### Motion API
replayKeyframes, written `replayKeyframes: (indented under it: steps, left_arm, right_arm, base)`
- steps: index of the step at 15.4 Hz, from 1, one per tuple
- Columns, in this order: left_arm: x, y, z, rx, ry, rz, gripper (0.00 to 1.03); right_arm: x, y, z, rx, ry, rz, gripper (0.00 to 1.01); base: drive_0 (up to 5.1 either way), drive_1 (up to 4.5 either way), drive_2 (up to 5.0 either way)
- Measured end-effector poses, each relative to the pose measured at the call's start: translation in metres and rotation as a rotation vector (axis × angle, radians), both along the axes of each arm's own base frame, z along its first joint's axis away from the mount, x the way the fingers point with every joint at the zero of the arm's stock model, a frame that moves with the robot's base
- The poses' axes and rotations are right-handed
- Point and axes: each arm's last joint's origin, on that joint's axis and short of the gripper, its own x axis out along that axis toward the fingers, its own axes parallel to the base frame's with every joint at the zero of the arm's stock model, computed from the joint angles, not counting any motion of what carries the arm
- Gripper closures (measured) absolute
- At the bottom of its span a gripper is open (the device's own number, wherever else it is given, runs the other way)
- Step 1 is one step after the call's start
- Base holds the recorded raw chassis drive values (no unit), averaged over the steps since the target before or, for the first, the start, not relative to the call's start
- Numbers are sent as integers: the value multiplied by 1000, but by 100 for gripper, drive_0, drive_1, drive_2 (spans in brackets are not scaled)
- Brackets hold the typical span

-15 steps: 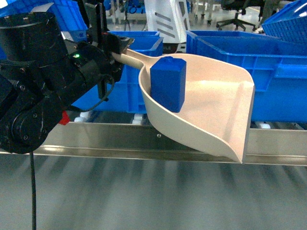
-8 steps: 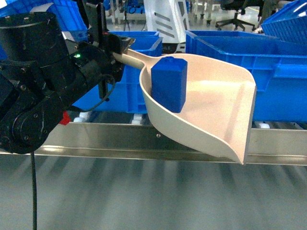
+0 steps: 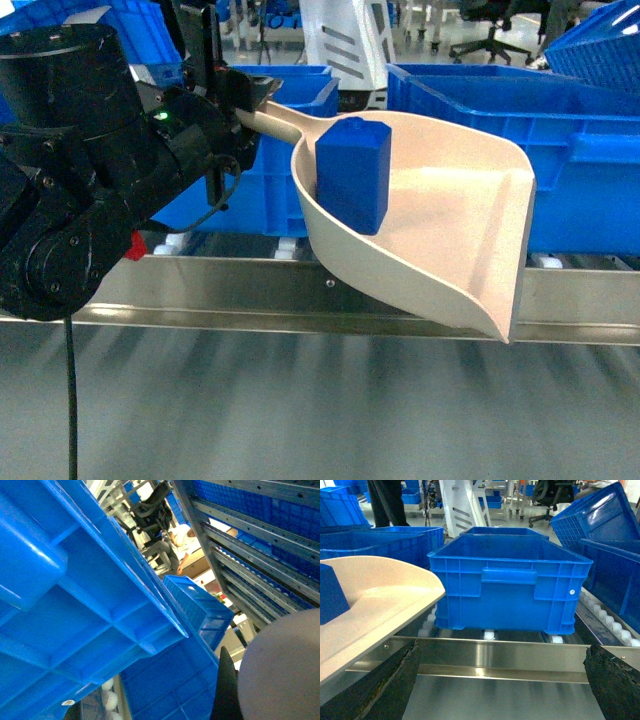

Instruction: Place part in tray to right shelf

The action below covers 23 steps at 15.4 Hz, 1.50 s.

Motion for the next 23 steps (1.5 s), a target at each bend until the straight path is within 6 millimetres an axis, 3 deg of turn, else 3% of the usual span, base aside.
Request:
replayKeyframes:
  steps: [23]
  left_arm:
    - [0, 0, 0, 0, 0, 0, 90]
  right_arm:
    - [0, 0, 0, 0, 0, 0, 3]
  base:
    - [0, 0, 0]
